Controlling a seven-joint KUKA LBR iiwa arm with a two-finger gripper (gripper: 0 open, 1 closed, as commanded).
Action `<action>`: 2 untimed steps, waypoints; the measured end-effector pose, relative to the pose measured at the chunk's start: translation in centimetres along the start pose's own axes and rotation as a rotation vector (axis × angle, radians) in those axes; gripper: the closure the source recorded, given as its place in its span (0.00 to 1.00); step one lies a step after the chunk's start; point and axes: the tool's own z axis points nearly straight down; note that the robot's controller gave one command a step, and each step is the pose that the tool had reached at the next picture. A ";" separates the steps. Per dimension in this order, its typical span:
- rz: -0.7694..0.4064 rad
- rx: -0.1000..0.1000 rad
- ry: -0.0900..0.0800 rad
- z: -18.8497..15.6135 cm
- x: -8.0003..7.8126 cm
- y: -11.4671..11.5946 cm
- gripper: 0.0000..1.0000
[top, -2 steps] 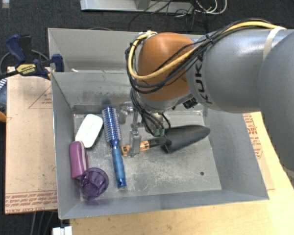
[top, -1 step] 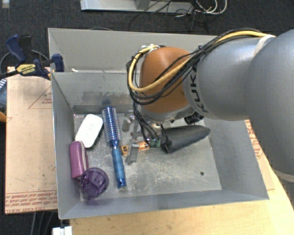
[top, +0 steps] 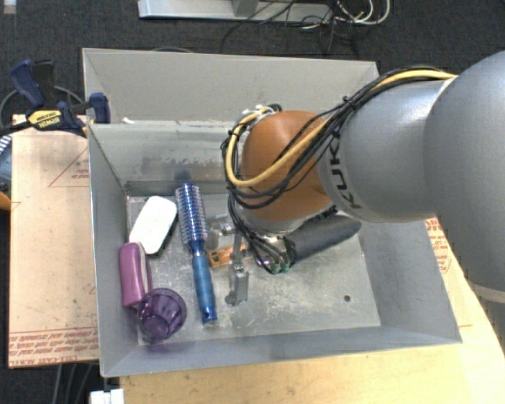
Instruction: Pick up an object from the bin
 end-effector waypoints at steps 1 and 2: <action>-0.049 -0.002 0.003 4.3 -9.0 5.9 0.00; -0.110 0.002 -0.001 4.7 -7.1 -0.6 0.00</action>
Offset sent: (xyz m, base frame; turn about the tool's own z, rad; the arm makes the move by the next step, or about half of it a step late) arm 0.0699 0.0097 -0.0465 -0.1165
